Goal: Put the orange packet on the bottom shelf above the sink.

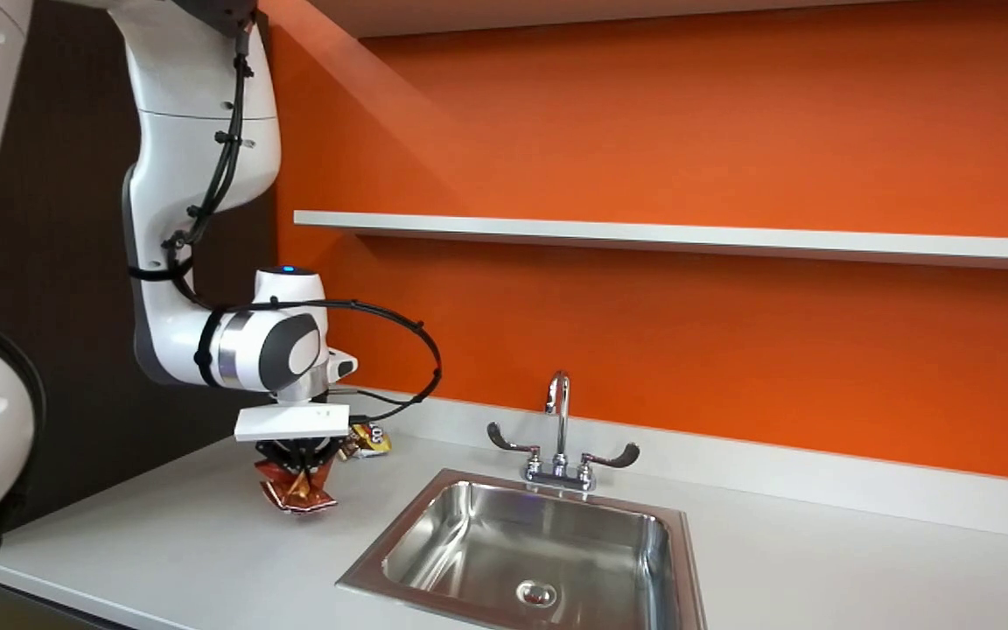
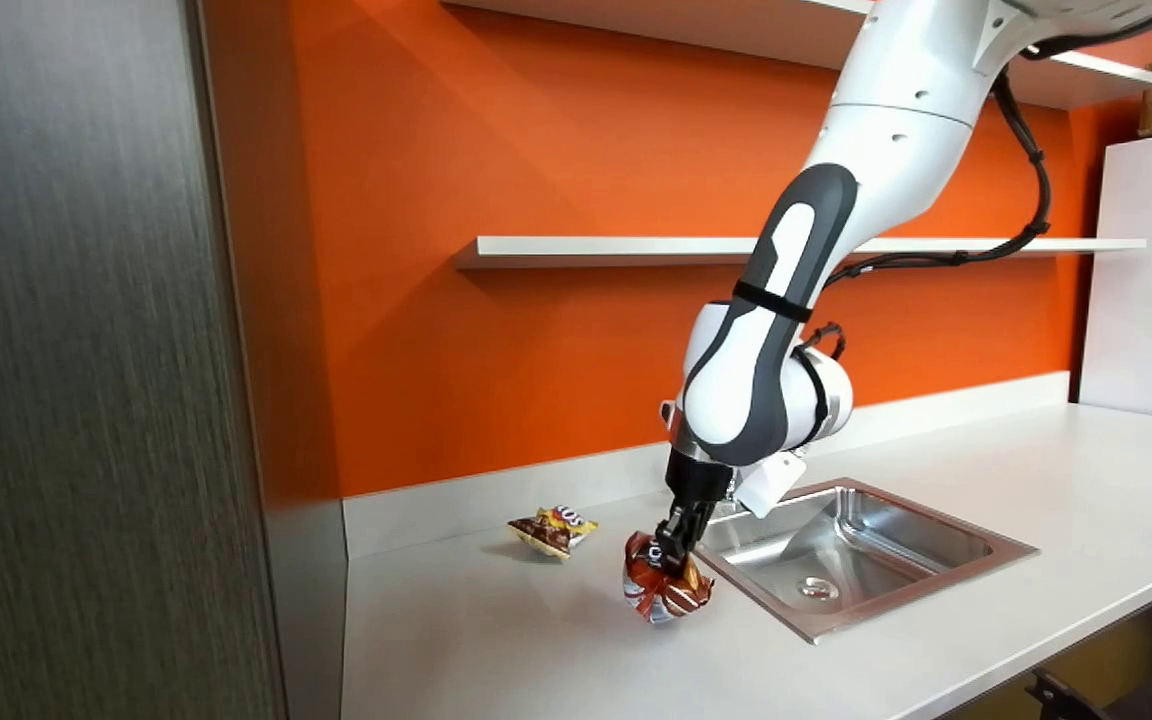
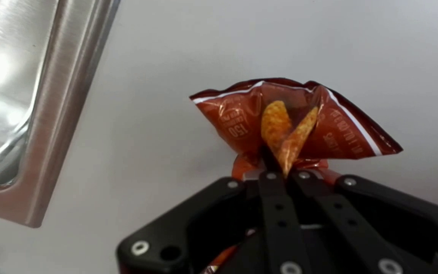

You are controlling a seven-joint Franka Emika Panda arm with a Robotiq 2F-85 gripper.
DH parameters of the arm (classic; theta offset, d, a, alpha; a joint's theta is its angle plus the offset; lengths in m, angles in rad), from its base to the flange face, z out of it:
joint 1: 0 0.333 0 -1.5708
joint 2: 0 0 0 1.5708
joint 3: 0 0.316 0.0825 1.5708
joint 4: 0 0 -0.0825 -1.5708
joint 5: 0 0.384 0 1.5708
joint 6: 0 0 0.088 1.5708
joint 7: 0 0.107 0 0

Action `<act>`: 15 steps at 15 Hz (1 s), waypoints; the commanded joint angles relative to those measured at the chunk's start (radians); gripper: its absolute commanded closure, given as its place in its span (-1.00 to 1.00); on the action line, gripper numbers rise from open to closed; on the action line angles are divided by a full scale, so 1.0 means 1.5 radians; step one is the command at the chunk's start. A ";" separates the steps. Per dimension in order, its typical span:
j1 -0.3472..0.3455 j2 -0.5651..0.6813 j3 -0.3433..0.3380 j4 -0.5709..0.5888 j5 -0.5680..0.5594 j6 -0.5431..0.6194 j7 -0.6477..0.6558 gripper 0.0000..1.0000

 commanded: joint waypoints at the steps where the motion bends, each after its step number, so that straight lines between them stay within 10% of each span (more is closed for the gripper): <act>1: 0.002 -0.093 0.009 -0.050 0.012 -0.014 0.028 0.99; 11: 0.003 -0.370 0.019 -0.136 0.117 -0.082 0.057 0.99; 15: 0.050 -0.485 -0.053 -0.136 0.036 -0.125 0.150 0.99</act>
